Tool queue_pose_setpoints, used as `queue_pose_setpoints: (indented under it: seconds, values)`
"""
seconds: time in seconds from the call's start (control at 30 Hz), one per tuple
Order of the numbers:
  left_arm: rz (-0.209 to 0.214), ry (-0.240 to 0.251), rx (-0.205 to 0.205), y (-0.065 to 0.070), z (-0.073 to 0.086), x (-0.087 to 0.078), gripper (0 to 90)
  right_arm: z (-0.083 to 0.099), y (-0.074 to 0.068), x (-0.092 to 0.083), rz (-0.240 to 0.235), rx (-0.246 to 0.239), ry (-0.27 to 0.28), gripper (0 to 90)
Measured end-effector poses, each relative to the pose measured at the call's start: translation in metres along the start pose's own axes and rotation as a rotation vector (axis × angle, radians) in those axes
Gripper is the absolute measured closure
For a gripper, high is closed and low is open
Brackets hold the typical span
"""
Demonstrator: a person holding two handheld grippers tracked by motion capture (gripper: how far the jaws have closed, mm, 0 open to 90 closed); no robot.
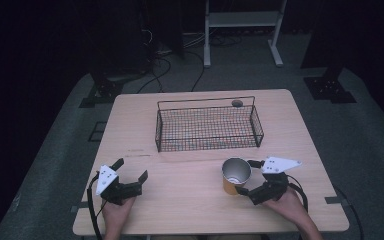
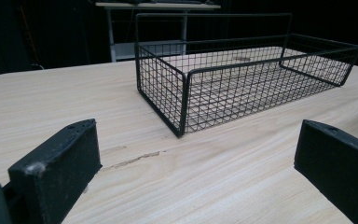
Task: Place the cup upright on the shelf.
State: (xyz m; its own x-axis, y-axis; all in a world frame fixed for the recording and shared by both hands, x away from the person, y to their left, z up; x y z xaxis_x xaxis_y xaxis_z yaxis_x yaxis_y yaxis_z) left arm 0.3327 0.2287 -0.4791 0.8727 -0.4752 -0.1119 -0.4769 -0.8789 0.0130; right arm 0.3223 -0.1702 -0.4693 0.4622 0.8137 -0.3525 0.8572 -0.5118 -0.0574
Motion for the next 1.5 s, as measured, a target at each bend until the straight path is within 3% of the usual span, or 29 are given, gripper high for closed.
queue_pose_setpoints:
  seconds: [0.77, 0.87, 0.93, 1.5]
  values:
    - [0.001, 0.001, 0.000, 0.000, 0.000, 0.000, 0.0, -0.010, -0.004, 0.028, -0.026, -0.020, -0.028, 0.4]
    - [0.001, 0.001, 0.000, 0.000, 0.000, 0.000, 0.0, -0.010, -0.004, 0.028, -0.035, -0.021, -0.028, 1.1]
    - [0.001, 0.001, 0.000, 0.000, 0.000, 0.000, 0.0, -0.010, -0.003, 0.028, -0.035, -0.018, -0.026, 11.2]
    - [0.000, 0.001, 0.000, 0.000, 0.000, 0.000, 0.0, -0.010, -0.003, 0.026, -0.036, -0.021, -0.035, 11.5]
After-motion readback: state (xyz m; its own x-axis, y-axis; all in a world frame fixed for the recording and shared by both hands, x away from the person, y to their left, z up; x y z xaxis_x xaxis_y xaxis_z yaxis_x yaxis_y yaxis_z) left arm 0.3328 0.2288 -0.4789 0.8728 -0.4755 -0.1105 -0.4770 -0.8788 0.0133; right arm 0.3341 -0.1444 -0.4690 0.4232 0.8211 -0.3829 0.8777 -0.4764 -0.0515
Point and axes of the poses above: each handheld gripper's, and its own axes: x roughly forward along the jaws, z roughly out of its underside, y roughly to its right, the point moved 6 cm from there along x, roughly forward along the jaws, and after that the axes turned 5 degrees about y, right-handed, at the moved point
